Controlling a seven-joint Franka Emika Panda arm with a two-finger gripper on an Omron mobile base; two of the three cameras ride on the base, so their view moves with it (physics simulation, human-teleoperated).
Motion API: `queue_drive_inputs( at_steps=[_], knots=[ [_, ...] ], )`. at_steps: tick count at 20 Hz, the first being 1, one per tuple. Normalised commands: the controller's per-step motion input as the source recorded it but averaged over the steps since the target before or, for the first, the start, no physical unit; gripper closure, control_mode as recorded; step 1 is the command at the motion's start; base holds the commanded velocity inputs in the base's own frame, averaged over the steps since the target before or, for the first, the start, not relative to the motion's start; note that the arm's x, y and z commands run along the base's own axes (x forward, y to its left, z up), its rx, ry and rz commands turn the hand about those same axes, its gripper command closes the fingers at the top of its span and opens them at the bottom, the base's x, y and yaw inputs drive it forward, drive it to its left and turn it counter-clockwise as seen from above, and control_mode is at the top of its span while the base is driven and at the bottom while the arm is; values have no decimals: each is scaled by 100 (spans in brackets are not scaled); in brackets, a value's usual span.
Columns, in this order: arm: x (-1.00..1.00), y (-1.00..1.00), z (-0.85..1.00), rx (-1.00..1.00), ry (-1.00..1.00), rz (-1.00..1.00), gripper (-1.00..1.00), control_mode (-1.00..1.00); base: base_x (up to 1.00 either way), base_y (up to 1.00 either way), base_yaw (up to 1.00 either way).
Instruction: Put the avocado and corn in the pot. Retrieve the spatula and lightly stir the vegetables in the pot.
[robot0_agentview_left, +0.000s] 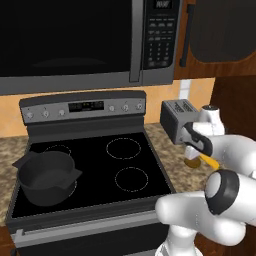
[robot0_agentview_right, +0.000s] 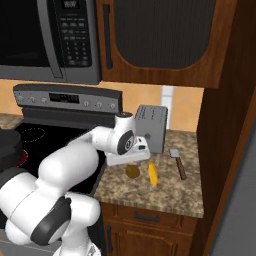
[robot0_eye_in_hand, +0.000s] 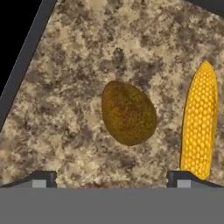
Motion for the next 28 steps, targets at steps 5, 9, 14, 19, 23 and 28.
queue_drive_inputs(
  at_steps=[5, 9, 14, 19, 23, 28],
  knots=[
    [32, 0, -37, -4, 0, 14, -100, -100, 0, 0, 0],
    [21, 0, -34, -2, 0, 10, -100, -100, 0, 0, 0],
    [6, -5, -31, -1, 0, 7, -100, -100, 0, 0, 0],
    [0, 0, -36, -2, 0, 4, 100, -100, 0, 0, 0],
    [0, 0, -31, -4, 0, 2, 100, -100, 0, 0, 0],
    [-26, 1, 11, -1, -15, 1, 100, -100, 0, 0, 0]
  ],
)
